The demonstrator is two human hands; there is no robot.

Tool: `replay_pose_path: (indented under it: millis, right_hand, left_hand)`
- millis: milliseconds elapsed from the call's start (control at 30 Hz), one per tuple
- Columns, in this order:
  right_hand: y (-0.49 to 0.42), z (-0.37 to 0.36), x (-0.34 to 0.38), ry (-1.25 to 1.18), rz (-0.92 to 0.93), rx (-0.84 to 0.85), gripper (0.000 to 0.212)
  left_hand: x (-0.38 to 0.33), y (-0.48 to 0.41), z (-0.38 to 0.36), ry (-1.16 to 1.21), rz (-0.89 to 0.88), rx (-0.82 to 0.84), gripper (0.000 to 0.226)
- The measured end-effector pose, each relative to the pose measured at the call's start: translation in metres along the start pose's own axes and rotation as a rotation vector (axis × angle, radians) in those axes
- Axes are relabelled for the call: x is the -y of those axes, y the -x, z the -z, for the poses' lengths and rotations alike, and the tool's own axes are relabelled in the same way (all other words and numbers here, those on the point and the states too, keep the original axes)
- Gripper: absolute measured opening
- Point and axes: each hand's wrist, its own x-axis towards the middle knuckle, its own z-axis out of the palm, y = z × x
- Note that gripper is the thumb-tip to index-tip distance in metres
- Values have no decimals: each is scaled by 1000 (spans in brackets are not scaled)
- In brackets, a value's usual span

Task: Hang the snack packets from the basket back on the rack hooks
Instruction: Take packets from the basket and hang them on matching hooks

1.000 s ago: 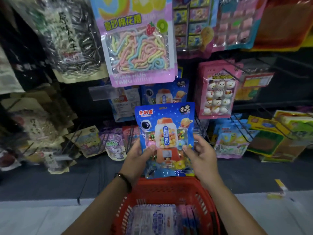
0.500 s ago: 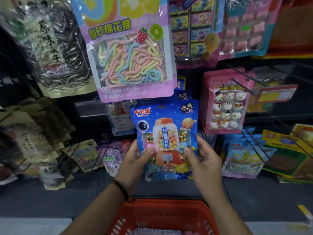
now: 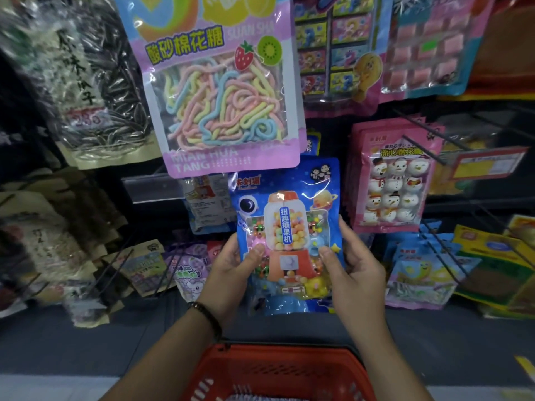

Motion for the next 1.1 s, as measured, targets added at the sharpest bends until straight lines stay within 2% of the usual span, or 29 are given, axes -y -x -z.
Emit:
replay_pose_path:
  millis: [233,400,500,600,733,867,933,1033,1100]
  right_hand:
    - [-2,1,0,82,-13,41,57]
    - [1,2,-4,252,-41,102,69]
    - [3,6,-12,338,-39,122,70]
    - [4,9,-18,365,-51,114,65]
    - [11,15,-30,424,-88,142,56]
    - [21,22,-45,455,-101,117,44]
    - [30,25,-54,460,-116,101,43]
    - [46,27,-70,510,-177,95,30]
    - [59,27,-80,577,-243,158,21]
  left_hand:
    - [5,-7,1,18,52,12,26]
    - [-1,-21,-8,-45,35,-113,19]
    - [-3,-36,-9,-104,32,-149,24]
    - [-4,-48,-10,-165,34,-147,32]
    - [-1,-60,-8,-244,82,-231,45]
    - [6,-61,-5,-254,147,-314,33]
    - [12,-53,2,-263,215,-345,38]
    - [30,-33,22,-361,239,-315,47]
    - [48,-13,39,-476,214,-247,38]
